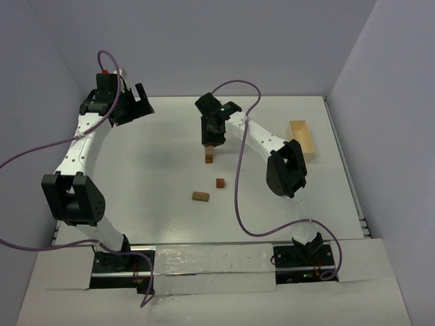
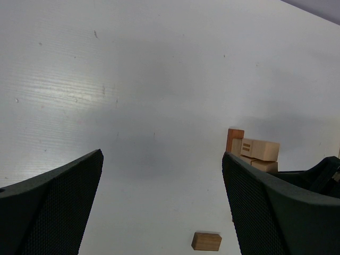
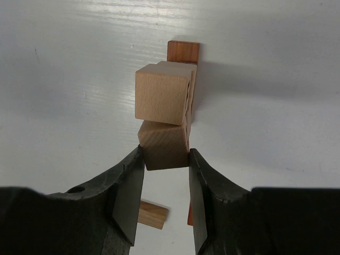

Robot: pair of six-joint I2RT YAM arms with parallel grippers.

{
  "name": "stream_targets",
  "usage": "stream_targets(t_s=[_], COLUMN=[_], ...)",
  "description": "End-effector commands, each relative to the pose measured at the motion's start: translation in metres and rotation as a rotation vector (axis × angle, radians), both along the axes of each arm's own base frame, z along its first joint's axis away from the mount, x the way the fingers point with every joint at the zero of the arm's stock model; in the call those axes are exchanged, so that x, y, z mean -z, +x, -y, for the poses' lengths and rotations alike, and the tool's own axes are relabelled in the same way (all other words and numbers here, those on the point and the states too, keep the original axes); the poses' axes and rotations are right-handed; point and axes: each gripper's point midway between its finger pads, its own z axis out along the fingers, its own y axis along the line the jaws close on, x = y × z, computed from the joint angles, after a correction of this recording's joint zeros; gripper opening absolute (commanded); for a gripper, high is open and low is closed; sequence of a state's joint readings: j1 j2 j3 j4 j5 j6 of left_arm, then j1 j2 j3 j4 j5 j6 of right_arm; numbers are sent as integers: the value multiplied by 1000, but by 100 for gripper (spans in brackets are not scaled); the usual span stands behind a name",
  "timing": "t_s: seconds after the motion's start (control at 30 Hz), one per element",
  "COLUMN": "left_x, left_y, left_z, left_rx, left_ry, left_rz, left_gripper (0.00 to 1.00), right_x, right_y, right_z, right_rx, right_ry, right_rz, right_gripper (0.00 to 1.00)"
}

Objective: Build the wood block tower

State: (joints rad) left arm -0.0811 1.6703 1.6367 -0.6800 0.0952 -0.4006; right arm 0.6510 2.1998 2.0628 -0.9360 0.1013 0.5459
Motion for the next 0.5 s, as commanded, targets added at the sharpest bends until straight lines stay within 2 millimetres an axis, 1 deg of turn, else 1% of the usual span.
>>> stream_targets(t_s=[0.0, 0.1, 0.17, 0.2, 0.33, 0.4, 0.43, 0.47], left_x=[-17, -17, -16, -16, -17, -16, -16, -16], left_y=[7, 7, 8, 8, 8, 8, 8, 8], left_z=[0, 0, 1, 1, 0, 0, 0, 0], left_rx=[1, 2, 4, 3, 4, 4, 4, 4], left_ry=[-21, -23, -24, -23, -22, -21, -21, -21], left_rz=[44, 44, 42, 42, 45, 42, 42, 42], left_gripper=[99, 99, 99, 99, 99, 99, 99, 99], right_x=[-15, -14, -14, -15, -17, -17, -17, -18], right_y=[11, 11, 11, 11, 10, 9, 8, 7], right_z=[-1, -1, -3, -3, -6, -7, -8, -10], right_rx=[34, 34, 32, 33, 24, 13, 9, 4], right_ry=[25, 29, 35, 36, 49, 54, 57, 61], right_rz=[38, 34, 32, 34, 31, 28, 27, 27], right_gripper=[44, 45, 49, 55, 73, 90, 96, 98])
